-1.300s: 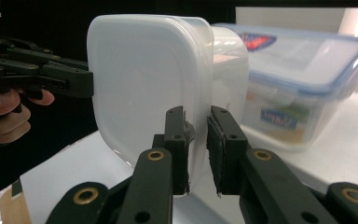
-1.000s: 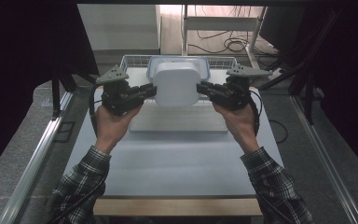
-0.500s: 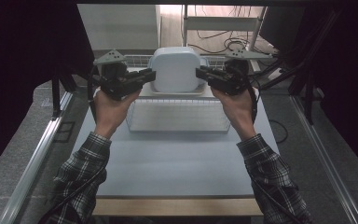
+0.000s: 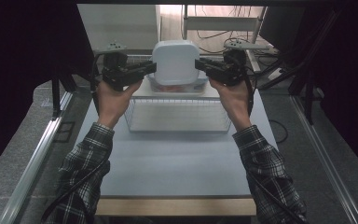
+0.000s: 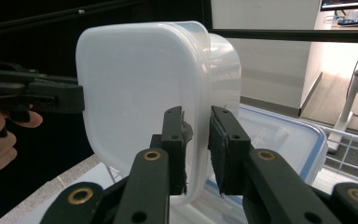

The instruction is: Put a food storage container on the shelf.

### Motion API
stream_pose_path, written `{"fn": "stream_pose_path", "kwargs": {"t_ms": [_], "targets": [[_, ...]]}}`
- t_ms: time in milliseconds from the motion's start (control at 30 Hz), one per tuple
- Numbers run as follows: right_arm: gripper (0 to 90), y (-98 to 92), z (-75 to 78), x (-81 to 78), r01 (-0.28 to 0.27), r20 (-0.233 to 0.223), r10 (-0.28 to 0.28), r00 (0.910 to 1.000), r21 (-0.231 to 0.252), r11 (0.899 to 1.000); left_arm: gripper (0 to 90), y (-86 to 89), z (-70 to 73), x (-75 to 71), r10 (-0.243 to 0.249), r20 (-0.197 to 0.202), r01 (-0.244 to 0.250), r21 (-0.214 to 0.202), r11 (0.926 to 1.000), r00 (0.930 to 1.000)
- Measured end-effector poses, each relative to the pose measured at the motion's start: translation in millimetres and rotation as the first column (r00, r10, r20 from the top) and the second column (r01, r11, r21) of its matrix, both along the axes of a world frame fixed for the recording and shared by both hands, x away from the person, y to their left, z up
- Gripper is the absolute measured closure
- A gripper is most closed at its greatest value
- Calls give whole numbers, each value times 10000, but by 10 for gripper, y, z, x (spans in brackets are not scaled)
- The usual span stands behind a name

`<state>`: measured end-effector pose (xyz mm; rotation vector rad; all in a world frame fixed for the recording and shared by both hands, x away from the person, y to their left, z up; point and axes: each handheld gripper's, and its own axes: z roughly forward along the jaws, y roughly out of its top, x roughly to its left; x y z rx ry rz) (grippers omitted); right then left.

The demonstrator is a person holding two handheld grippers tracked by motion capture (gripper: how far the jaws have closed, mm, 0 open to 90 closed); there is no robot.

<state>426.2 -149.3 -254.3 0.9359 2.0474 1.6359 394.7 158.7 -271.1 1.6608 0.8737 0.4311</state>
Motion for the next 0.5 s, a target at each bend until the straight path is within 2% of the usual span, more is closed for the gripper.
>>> {"fn": "stream_pose_path", "kwargs": {"t_ms": [133, 500], "targets": [[738, 10, 4, 49, 97, -33, -97, 9999, 2, 10000, 764, -12, -3, 46, 58, 34, -58, -101, 9999, 10000], [670, 94, 50, 161, 489, 110, -488, 9987, -121, 9987, 697, -58, 50, 192, 397, -6, -397, -34, 9992, 9992]]}}
